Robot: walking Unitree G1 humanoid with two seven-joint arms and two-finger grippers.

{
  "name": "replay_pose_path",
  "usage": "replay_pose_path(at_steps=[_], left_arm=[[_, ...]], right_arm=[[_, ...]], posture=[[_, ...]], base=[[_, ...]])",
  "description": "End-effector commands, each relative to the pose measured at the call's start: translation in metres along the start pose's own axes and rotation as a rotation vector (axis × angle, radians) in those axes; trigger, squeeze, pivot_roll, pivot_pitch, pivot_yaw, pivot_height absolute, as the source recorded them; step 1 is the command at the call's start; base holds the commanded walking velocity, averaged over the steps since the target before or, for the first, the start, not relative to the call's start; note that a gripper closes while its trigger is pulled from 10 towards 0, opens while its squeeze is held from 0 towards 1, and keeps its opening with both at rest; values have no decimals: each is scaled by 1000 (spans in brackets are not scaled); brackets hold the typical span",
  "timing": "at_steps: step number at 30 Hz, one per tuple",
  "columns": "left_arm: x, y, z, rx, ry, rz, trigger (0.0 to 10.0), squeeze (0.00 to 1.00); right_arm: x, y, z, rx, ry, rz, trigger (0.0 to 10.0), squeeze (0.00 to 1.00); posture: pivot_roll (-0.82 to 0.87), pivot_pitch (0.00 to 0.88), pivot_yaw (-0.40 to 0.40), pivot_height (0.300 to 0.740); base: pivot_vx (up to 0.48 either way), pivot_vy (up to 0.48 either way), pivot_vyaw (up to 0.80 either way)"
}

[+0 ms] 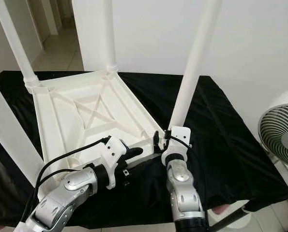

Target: Building children table

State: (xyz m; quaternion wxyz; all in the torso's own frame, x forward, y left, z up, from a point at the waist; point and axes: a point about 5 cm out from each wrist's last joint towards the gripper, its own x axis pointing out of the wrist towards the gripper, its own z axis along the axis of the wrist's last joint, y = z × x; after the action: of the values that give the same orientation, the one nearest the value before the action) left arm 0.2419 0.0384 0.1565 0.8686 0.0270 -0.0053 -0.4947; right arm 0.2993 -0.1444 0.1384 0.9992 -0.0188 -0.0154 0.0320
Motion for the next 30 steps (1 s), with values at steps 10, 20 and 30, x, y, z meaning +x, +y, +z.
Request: replay_pose_path(at_steps=[10, 20, 30], left_arm=[[0, 2, 0, 9, 9, -21, 10000, 0], [1, 3, 1, 12, 4, -22, 10000, 0], [-1, 6, 3, 16, 2, 2, 10000, 0]], right_arm=[[-2, -32, 8, -133, -50, 418, 10000, 0], [10, -50, -9, -254, 46, 579, 10000, 0], [26, -45, -23, -290, 89, 679, 0, 0]], posture=[[-38, 36, -29, 740], [-32, 36, -26, 740], [-1, 29, -38, 740]], base=[[0, 0, 0], [0, 0, 0], [0, 0, 0]])
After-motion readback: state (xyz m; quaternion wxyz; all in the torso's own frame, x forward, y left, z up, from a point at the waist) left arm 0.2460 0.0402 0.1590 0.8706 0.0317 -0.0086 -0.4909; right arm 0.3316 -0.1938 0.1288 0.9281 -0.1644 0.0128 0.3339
